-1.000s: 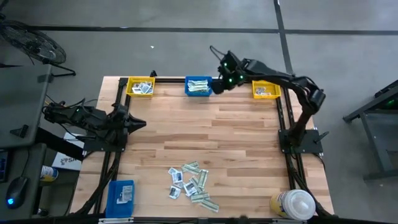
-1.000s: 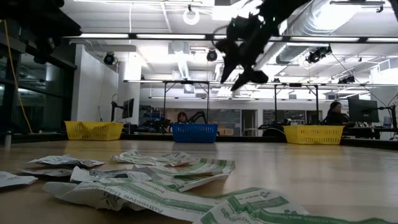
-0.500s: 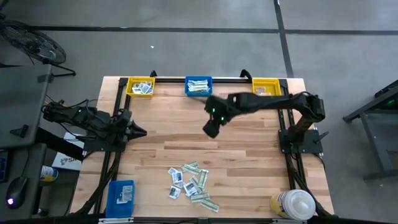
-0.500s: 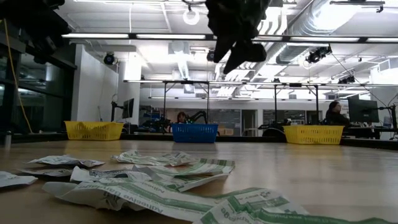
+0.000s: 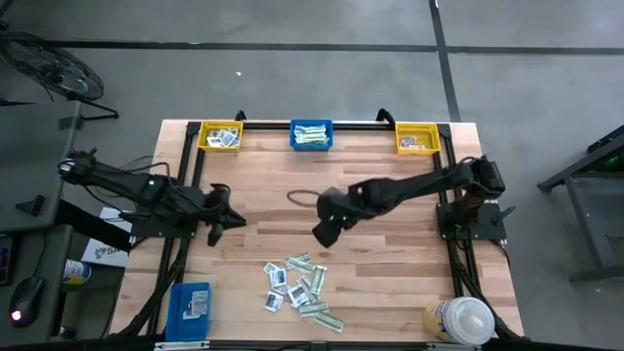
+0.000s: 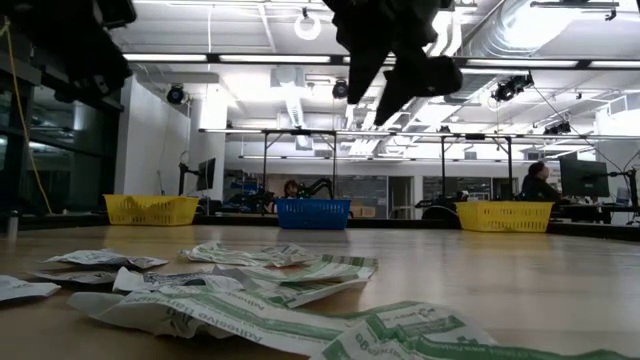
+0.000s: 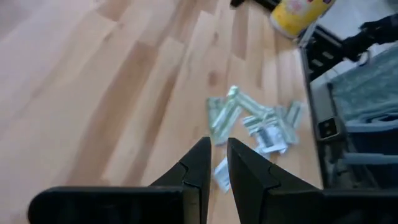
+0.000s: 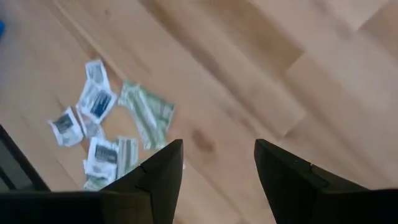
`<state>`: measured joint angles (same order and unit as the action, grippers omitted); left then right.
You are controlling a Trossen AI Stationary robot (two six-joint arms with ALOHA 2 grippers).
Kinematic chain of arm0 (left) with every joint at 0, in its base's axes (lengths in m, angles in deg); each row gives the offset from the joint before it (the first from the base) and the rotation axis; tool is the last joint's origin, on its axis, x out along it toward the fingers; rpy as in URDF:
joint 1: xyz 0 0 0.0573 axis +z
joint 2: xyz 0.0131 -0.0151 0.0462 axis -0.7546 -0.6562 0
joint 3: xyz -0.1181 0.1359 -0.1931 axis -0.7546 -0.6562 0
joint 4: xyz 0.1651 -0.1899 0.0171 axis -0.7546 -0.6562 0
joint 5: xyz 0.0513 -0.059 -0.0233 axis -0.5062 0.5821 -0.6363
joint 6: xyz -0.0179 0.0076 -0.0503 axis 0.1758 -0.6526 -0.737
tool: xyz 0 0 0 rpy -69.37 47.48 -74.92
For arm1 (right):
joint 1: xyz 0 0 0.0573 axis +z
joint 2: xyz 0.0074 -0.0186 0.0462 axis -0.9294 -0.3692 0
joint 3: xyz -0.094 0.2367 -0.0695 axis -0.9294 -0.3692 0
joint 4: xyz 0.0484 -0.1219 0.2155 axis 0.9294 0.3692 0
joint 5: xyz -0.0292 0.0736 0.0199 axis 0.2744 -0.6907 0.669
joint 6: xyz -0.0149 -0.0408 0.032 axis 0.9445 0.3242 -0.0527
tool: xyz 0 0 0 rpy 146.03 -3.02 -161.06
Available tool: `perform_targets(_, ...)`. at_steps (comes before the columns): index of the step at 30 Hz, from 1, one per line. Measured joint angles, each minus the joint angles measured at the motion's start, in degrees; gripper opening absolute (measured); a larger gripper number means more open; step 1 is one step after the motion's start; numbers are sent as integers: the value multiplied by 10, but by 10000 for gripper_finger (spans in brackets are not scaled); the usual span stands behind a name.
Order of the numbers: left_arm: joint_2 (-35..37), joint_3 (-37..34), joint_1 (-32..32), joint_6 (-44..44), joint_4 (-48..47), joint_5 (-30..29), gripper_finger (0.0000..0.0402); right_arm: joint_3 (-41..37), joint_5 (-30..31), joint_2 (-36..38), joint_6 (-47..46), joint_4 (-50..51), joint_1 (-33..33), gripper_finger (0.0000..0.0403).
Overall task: Pick & Place First Aid Supplies
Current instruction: Put the green bandage pack into the top blue bin
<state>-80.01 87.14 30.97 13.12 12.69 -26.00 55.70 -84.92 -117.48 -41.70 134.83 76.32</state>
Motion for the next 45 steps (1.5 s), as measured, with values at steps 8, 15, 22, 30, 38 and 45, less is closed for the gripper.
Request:
perform_targets(8, -189, 0, 0, -22, 184, 38, 53, 0, 18, -44, -83, 5, 61, 192)
perform_targets(15, -357, 0, 0, -84, 356, 93, 53, 0, 25, -66, -104, -8, 94, 192)
perform_targets(22, -462, 0, 0, -129, 469, 110, 53, 1, 17, -94, -99, -92, 97, 192)
perform_targets(30, -508, 0, 0, -178, 479, 98, 53, 1, 19, -120, -83, -131, 71, 192)
perform_targets(38, -512, 0, 0, -193, 472, 95, 53, 1, -7, -165, -73, -190, 55, 192)
perform_targets(45, -512, 0, 0, -193, 469, 93, 53, 1, -4, -184, -71, -200, 55, 192)
